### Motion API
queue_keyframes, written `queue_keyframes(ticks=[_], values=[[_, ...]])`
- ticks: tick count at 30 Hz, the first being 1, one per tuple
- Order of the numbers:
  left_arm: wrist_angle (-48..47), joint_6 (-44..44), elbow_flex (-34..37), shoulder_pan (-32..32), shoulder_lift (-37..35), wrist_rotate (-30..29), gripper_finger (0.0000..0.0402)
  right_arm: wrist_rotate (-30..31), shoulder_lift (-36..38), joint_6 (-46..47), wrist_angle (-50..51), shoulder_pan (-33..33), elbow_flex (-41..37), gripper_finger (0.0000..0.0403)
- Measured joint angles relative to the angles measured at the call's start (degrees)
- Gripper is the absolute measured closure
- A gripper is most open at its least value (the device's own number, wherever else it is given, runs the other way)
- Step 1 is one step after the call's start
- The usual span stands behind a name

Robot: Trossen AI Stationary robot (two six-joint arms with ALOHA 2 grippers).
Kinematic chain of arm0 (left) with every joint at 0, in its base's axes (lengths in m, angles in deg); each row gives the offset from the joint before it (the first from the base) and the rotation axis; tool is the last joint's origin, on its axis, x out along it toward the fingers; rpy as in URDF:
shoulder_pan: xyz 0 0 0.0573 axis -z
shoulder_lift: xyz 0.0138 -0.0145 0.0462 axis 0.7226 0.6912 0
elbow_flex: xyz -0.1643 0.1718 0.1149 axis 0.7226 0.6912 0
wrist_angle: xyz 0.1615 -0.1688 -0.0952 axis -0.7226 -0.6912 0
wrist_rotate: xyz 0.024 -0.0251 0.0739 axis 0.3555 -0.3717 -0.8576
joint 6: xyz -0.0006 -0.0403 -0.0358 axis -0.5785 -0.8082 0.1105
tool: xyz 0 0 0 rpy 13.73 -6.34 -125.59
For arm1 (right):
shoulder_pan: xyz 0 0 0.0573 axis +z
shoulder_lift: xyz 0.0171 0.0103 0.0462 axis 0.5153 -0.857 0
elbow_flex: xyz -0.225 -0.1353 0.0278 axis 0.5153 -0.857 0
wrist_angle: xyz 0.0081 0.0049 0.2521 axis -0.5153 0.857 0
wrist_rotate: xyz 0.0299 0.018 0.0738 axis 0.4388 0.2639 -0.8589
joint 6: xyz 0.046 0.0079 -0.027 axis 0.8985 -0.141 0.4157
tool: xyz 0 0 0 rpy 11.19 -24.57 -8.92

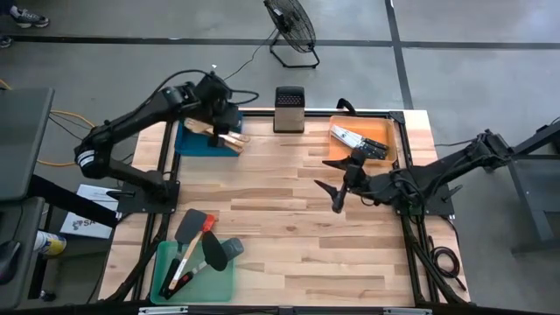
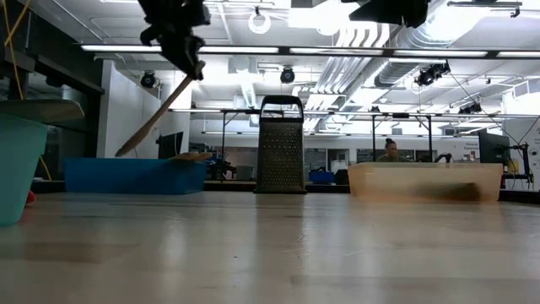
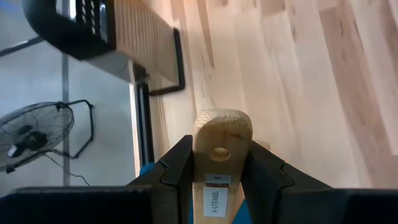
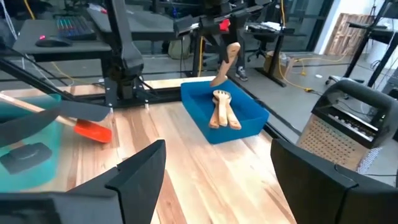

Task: Pick & Place Kitchen Items
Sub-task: Put the brown wooden spoon into the blue bin

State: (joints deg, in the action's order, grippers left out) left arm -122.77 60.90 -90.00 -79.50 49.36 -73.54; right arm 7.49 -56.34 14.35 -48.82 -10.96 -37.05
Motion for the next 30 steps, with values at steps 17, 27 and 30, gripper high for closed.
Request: queue_keyframes(ticks=[17, 27, 30], values=[[2.72, 12.95, 8.36, -10.43, 0.04, 5.95, 0.0304, -9.54, -0.39, -0.14, 1.05, -7.07, 0.00, 0.0120], [2.79, 13.45, 11.53, -10.28, 0.04, 4.10, 0.0304, -13.66, -0.94, 0.04, 1.01, -8.64, 0.00, 0.0120], [2.75, 12.38, 11.56, -10.26, 0.04, 2.53, 0.0272, -13.66, -0.94, 0.05, 1.02, -8.62, 0.00, 0.0120]])
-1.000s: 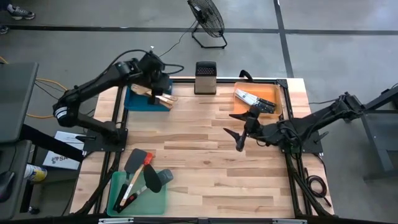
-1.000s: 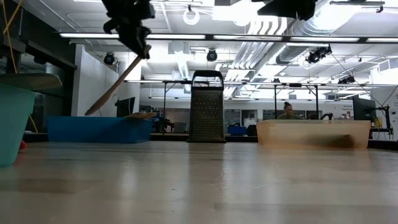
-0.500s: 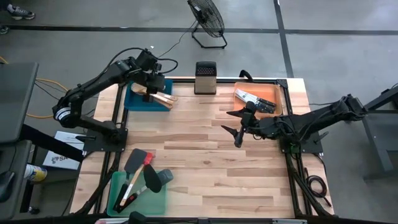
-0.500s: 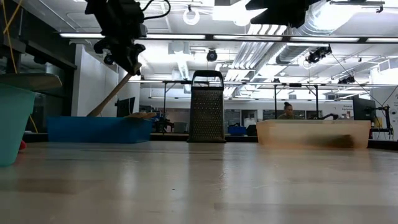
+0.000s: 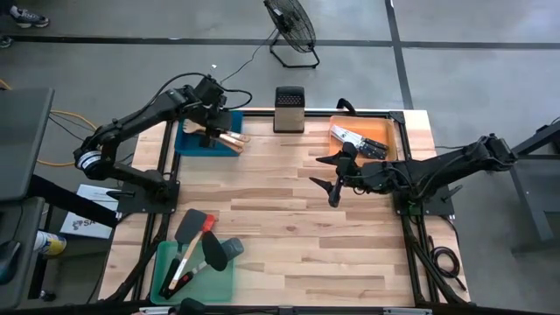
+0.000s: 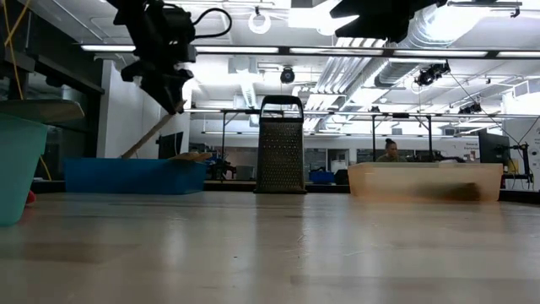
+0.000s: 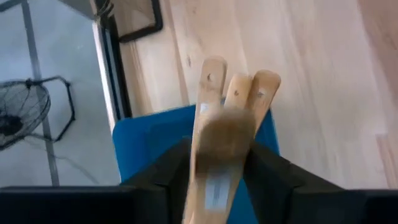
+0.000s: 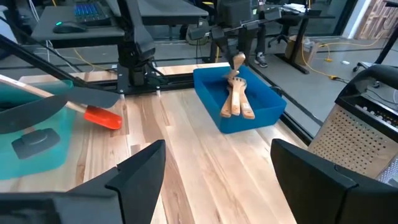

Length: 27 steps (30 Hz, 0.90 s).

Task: Pick & Place Kitchen Items
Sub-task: Put the brown wooden spoon into the blue bin, then adjust the spatulas in the green bin

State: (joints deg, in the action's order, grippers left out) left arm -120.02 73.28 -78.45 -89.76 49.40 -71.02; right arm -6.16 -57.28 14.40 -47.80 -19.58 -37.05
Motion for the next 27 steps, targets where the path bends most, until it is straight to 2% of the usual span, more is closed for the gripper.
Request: queue_keyframes(ticks=[4, 13, 17, 23, 27], values=[[-0.07, -0.32, 0.02, -0.02, 0.00, -0.45, 0.0222, 0.00, 0.00, 0.01, 0.02, 0.00, 0.00, 0.0120], [-0.11, -2.71, 0.04, 0.00, -0.43, -0.85, 0.0215, -1.49, 0.00, 1.56, 0.50, 0.07, 0.00, 0.0120], [-1.83, -9.91, -1.18, 0.00, -2.06, -0.76, 0.0255, -1.36, 0.00, 2.87, 1.65, 0.07, -0.01, 0.0120], [-9.05, -33.15, -3.17, 3.85, -6.97, -0.24, 0.0386, -1.23, -0.02, 5.88, 5.27, 0.07, -0.02, 0.0120], [-13.35, -43.16, -3.27, 12.02, -10.99, -0.09, 0.0396, -1.20, -0.02, 8.11, 7.22, 0.07, -0.02, 0.0120]])
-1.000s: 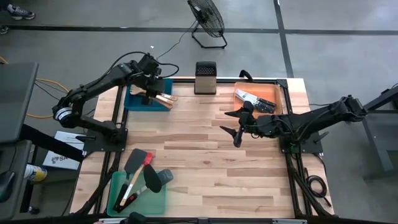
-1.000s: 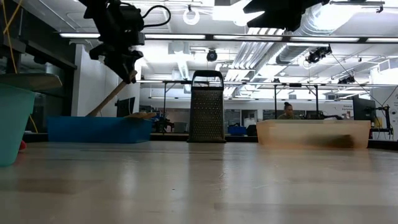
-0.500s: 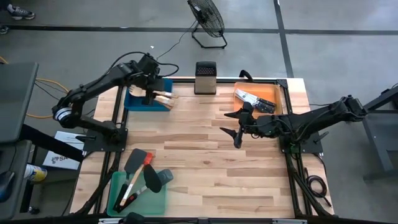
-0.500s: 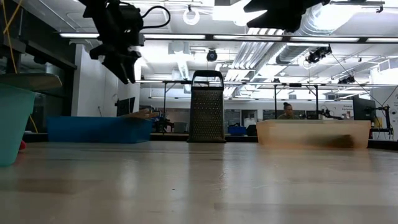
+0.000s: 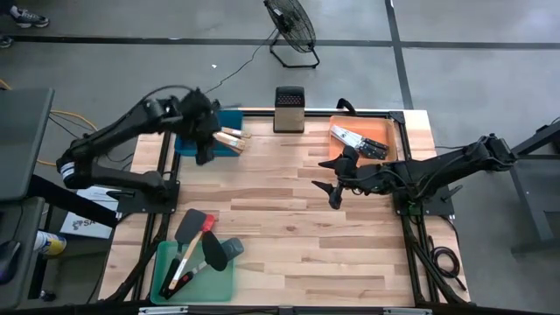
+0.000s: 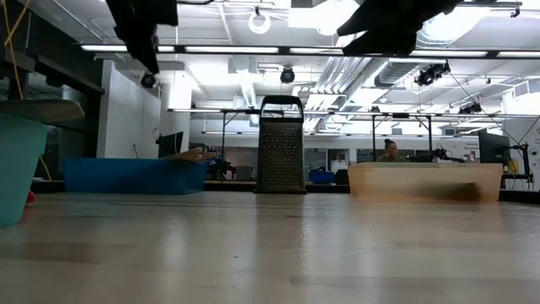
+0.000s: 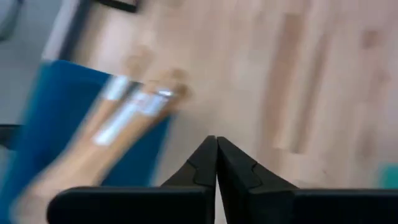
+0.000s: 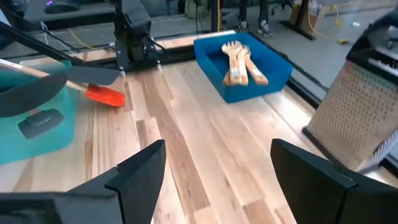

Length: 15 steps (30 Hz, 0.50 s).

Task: Pick & Place Kitchen Items
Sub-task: Adjust the spatulas in the green bin

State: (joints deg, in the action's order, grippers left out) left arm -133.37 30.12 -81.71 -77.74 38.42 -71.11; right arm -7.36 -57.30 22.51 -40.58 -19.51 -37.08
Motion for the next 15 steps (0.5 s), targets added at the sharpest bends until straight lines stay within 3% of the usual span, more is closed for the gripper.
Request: queue_keyframes(ticks=[6, 15], values=[[-3.78, -20.73, -0.01, 18.73, -3.11, -6.36, 0.0401, 0.00, 0.00, 1.35, 0.54, 0.18, 0.00, 0.0120], [-11.73, -54.87, 0.01, 48.13, -2.33, -17.55, 0.0401, -0.04, 0.00, 4.91, 1.82, 0.22, 0.00, 0.0120]])
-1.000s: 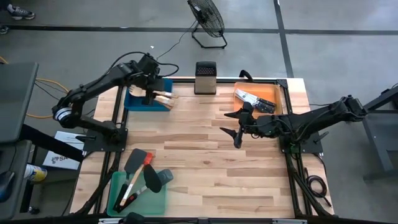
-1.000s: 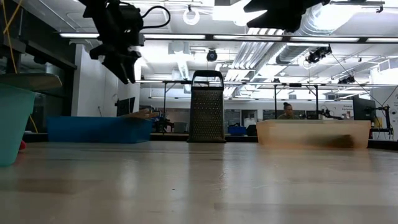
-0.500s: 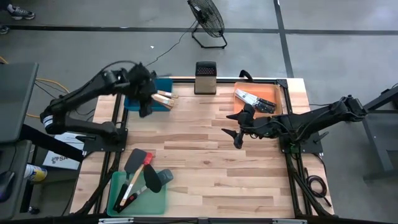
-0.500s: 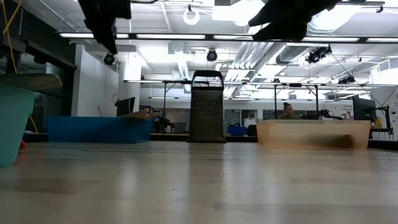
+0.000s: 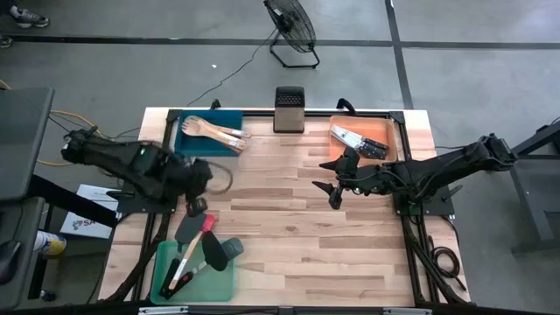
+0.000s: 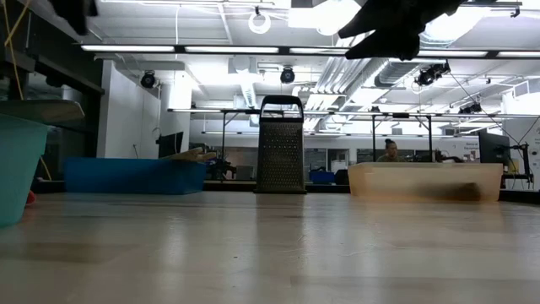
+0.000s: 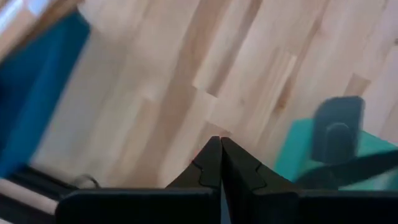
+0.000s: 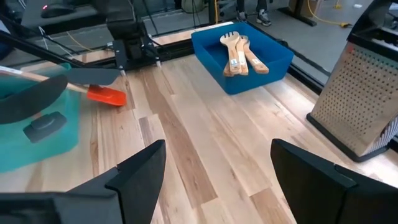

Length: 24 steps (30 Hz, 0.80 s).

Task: Pick & Place Kitchen Items
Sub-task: Adjust the spatulas in the green bin

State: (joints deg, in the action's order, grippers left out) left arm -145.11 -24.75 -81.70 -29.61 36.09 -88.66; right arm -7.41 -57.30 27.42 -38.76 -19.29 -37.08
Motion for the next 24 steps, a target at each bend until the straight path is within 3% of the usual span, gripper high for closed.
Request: queue_keyframes(ticks=[4, 8, 18, 24], values=[[-0.47, -13.56, 0.00, 10.54, 1.07, -1.28, 0.0401, -0.04, 0.00, 1.40, 0.87, 0.00, 0.00, 0.0120], [-0.44, -21.48, 0.00, 18.79, 3.62, -1.76, 0.0401, -0.22, 0.00, 2.80, 2.11, 0.00, 0.00, 0.0120], [1.54, -25.44, 0.00, 34.11, 14.14, 6.04, 0.0401, -3.33, 0.00, 3.32, 3.09, 0.01, 0.00, 0.0120], [7.74, -26.46, 0.00, 38.71, 17.85, 5.45, 0.0401, -3.39, 0.00, 3.32, 3.07, 0.00, 0.00, 0.0120]])
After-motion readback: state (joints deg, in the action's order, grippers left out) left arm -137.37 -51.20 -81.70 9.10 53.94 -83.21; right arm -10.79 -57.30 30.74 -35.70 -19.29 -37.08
